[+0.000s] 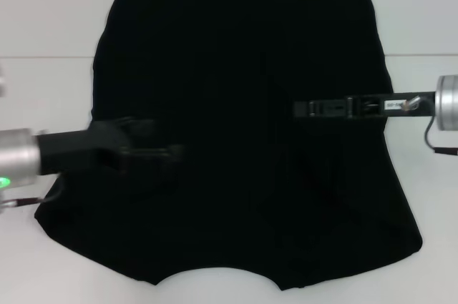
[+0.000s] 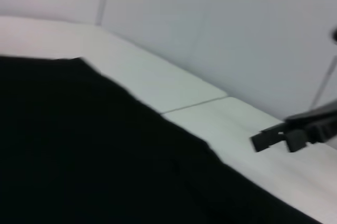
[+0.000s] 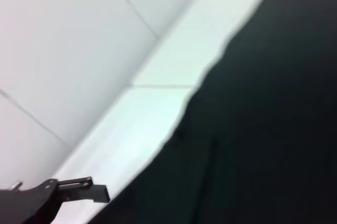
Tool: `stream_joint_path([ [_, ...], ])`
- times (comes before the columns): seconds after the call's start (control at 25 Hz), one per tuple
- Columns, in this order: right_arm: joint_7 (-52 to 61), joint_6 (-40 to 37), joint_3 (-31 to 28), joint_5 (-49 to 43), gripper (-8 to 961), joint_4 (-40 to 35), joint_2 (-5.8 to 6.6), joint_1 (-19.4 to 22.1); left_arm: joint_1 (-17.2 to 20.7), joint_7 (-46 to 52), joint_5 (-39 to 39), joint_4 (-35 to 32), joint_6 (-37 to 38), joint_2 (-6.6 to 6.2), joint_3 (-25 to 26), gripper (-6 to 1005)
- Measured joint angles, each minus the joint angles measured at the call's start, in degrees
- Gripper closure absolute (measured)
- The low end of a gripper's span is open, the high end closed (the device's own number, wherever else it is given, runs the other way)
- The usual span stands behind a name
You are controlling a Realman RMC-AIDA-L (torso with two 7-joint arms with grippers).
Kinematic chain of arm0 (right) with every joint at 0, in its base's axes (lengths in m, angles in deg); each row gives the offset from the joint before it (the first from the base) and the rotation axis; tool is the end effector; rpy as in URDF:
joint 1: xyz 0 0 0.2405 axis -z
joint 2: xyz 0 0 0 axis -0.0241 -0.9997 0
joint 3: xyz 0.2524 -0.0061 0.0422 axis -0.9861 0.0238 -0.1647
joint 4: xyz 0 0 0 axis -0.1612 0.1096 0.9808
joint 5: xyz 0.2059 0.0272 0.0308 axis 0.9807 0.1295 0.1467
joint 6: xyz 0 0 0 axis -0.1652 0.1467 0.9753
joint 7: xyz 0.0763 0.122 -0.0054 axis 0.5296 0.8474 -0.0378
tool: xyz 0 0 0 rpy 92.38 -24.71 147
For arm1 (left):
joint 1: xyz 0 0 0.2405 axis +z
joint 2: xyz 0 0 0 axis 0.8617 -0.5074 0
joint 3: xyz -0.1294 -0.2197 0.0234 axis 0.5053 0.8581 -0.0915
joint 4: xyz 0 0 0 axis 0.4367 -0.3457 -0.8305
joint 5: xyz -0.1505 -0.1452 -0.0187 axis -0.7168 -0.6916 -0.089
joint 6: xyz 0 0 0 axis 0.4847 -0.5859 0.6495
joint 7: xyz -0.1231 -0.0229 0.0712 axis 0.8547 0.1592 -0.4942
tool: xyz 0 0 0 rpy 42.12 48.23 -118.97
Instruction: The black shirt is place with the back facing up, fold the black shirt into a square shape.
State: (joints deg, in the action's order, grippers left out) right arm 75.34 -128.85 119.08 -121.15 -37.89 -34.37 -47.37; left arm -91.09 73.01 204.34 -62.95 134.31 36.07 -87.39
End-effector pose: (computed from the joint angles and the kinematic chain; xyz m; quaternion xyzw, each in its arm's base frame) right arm 0.2204 0.4074 0.0037 -0.8674 0.4359 0.2120 0.1125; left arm -0.2674 0.3469 0.0208 -0.9097 -0.2955 -0.2311 0.1779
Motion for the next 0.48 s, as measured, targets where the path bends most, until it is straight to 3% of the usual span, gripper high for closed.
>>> stream_joint_path([
  [0.28,-8.07,4.39,1.03,3.17,205,2.57,-1.58,-0.49,4.47,11.13,11.13,-11.49,4.21,0.03,7.21,36],
  [0.48,-8.22,5.43,2.46,3.21,242,2.57,-1.8,-1.21,5.11,16.14,18.29,-12.5,4.08,-0.17,12.58,36],
])
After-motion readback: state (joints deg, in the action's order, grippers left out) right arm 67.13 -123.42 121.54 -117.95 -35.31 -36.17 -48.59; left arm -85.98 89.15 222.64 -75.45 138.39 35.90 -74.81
